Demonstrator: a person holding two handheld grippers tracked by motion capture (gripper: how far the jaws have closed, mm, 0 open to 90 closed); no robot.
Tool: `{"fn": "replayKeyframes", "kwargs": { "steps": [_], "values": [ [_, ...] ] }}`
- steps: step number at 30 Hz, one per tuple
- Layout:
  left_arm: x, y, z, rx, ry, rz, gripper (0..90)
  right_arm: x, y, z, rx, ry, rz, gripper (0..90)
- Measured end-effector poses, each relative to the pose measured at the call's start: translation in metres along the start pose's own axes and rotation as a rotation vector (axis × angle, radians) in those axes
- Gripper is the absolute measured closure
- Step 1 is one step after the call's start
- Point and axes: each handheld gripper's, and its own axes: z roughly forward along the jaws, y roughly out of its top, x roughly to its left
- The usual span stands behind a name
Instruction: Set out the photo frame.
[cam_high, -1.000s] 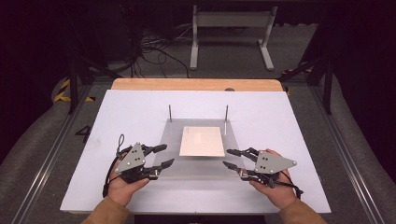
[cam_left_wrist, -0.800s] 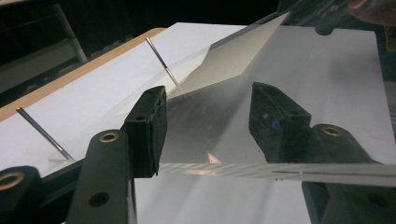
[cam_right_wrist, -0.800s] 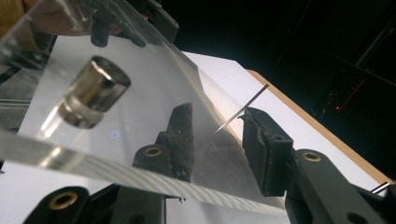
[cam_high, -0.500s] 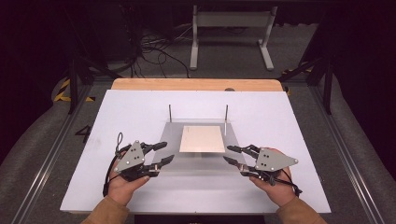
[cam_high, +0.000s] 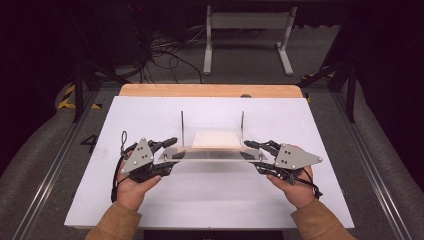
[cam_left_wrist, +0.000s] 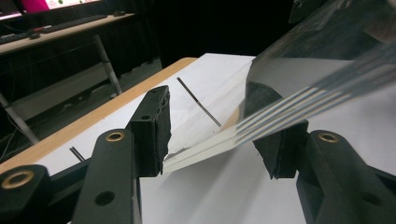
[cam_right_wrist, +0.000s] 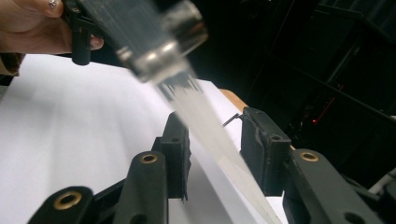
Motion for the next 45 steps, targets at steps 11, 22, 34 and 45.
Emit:
{"fn": "replayKeyframes", "kwargs": {
  "steps": [11, 22, 34, 45],
  "values": [
    [0.012, 0.023, 0.005, -0.065, 0.07, -0.005, 49.3, -0.021, 0.02, 0.006, -0.048, -0.07, -0.044, 62.1],
    [0.004, 0.048, 0.0, -0.098, 0.119, 0.047, 52.4, -0.026, 0.042, -0.003, -0.1, -0.115, -0.041, 62.3],
    [-0.007, 0.069, -0.017, -0.105, 0.063, 0.009, 54.2, -0.017, 0.068, -0.025, -0.081, -0.092, 0.029, 63.4],
    [-0.006, 0.075, -0.021, -0.052, 0.009, -0.08, 56.0, -0.021, 0.081, -0.03, -0.018, -0.033, 0.114, 64.2]
  ]
}}
